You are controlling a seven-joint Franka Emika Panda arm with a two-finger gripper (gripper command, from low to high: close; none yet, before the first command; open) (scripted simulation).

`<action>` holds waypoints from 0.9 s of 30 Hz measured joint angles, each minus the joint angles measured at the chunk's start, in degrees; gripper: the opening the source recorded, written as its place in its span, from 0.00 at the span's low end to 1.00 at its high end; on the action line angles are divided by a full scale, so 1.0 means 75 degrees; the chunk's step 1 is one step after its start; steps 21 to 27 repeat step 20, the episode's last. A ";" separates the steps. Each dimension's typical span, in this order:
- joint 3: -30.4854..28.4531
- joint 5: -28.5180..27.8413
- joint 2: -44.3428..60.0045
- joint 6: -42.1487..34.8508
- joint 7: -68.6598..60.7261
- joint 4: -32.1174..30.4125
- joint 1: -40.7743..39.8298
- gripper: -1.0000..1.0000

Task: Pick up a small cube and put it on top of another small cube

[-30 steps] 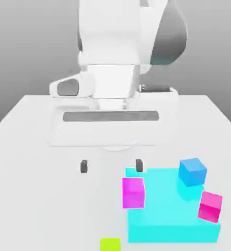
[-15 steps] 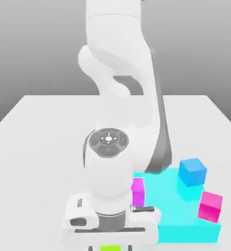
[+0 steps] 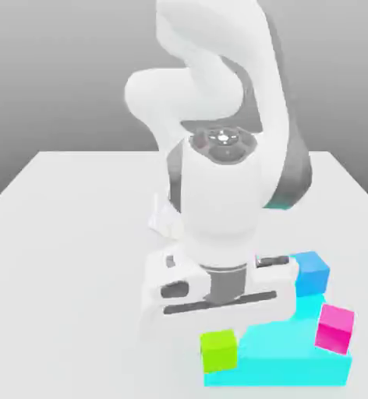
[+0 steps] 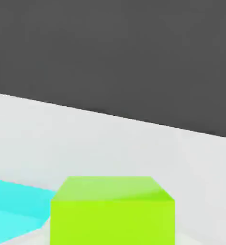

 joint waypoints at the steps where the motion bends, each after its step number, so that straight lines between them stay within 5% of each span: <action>1: 0.0158 0.0047 -0.0278 -0.0101 -0.0199 -0.0175 0.0201 0.00; 11: 0.0927 0.0707 -0.3081 -0.1132 -0.2333 -0.1916 0.2135 0.00; 16: 0.1130 0.0511 -0.2194 0.0117 -0.2332 -0.2284 0.2185 0.00; 17: 0.1146 0.0445 -0.1983 0.0367 -0.2285 -0.2326 0.2167 1.00; 27: 0.1146 0.0445 -0.1983 0.0367 -0.2285 -0.2326 0.2167 1.00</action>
